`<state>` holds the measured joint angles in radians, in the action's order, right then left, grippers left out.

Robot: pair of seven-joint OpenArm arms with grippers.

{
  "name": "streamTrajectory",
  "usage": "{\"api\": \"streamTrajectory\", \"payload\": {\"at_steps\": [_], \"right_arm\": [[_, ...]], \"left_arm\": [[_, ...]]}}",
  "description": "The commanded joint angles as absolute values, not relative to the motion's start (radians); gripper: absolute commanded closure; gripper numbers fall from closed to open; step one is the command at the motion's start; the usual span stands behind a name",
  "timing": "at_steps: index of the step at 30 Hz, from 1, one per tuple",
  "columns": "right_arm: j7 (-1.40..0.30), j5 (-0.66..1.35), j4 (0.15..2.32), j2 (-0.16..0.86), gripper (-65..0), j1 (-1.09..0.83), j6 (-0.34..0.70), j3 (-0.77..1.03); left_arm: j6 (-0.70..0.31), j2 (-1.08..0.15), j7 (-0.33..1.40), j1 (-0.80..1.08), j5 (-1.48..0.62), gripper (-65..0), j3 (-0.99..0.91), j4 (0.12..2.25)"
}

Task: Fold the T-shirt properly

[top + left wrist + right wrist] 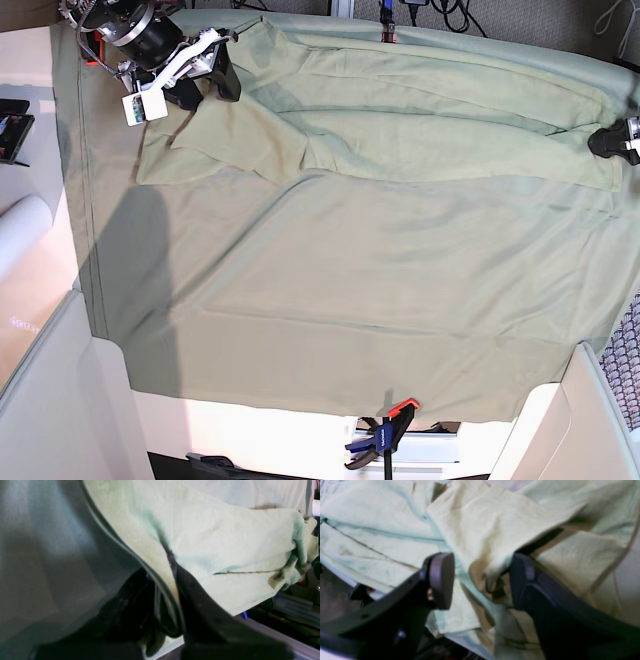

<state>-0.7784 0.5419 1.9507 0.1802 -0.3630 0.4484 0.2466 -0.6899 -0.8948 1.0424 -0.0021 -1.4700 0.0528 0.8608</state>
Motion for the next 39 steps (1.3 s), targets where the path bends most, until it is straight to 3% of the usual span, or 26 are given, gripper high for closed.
{"api": "streamTrajectory", "payload": {"at_steps": [1, 11, 23, 28, 33, 39], "right_arm": [[-0.752, 0.553, 1.97, 0.187, -34.7, -0.358, 0.452, 0.254], [-0.741, 0.558, 1.97, 0.188, -34.7, -0.358, 0.451, 0.316], [-0.726, 0.564, 1.97, 0.188, -34.7, -0.355, 0.451, 0.337], [-0.727, 0.565, 1.97, 0.185, -34.7, -0.356, 0.451, 0.336], [-0.725, 0.564, 1.97, 0.185, -34.7, -0.355, 0.451, 0.347], [-0.719, 0.564, 1.97, 0.185, -34.7, -0.356, 0.451, 0.35]], "left_arm": [[-0.698, -0.915, 1.042, -0.009, -1.484, 0.0, 0.052, 0.887], [-0.698, -0.937, 0.973, -0.039, -1.484, 0.0, -0.062, 0.929], [-0.698, -0.976, 0.64, -0.056, -1.058, 0.0, -0.086, 0.928], [-0.698, -0.978, 0.656, -0.08, -1.039, 0.0, -0.086, 0.956], [-0.698, -0.963, 0.839, 0.023, -1.197, 0.0, -0.084, 1.244], [-0.698, -0.855, 0.816, 0.141, -1.074, 0.0, -0.073, 1.654]]}}
